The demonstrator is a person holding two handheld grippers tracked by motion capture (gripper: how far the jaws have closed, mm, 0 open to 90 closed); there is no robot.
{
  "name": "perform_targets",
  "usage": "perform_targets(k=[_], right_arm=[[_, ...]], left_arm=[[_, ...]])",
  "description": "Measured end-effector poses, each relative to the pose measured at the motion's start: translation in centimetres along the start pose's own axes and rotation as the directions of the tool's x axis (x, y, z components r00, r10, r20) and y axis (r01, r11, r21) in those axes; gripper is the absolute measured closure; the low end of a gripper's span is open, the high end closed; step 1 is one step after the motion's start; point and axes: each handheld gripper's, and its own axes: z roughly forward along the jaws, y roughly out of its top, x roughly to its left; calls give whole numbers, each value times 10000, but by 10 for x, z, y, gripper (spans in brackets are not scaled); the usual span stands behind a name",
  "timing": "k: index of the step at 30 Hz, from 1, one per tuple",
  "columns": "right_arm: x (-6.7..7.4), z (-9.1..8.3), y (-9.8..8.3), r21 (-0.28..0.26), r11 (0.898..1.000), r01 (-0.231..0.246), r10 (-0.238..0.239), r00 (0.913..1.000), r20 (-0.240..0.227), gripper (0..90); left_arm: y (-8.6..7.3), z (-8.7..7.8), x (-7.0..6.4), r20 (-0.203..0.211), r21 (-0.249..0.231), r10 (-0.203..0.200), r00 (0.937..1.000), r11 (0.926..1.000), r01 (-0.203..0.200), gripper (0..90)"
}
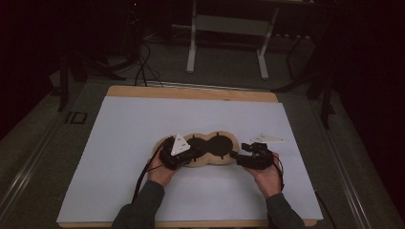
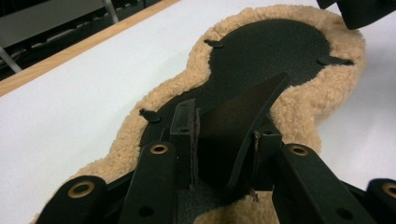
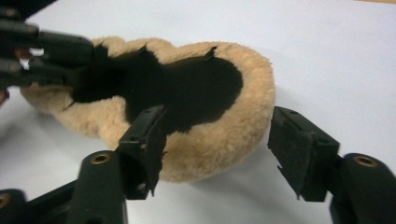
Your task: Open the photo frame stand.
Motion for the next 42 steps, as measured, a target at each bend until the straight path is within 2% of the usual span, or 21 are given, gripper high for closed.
perform_targets(k=[5,9,12,17,21,26,29,34,36,40,42], right_arm=[[-4,2,9,192,9986,-493,500,9980,-384,295],[0,7,12,427,9981,-453,476,9974,-543,280],[1,12,15,601,9964,-599,635,9961,-617,266],[-1,16,21,810,9918,-988,1057,9907,-860,257],[-2,18,25,902,9901,-1078,1161,9890,-919,261],[-5,23,28,1055,9841,-1431,1548,9814,-1131,258],[-10,29,29,1163,9762,-1829,1979,9710,-1343,253],[-12,37,29,1466,9665,-2107,2334,9590,-1607,248],[-14,40,29,1613,9599,-2292,2568,9499,-1783,254],[-18,45,30,1911,9422,-2752,3157,9202,-2313,301],[-17,44,31,1889,9438,-2713,3120,9199,-2378,322]], left_arm=[[-1,-3,3,74,-255,-225,9997,9994,227,699],[-2,-5,4,86,-368,-297,9995,9989,300,699],[-3,-6,6,163,-532,-434,9989,9976,442,699],[-6,-8,8,218,-809,-625,9978,9947,641,699],[-8,-11,11,275,-989,-775,9966,9919,798,700],[-11,-13,13,294,-1078,-859,9959,9902,886,711],[-12,-15,14,353,-1148,-909,9952,9889,944,716],[-13,-15,14,397,-1145,-815,9959,9897,855,718],[-13,-15,14,389,-1197,-814,9959,9891,855,719],[-15,-17,14,456,-1290,-783,9959,9881,836,718],[-15,-19,14,476,-1311,-759,9960,9880,816,716]])
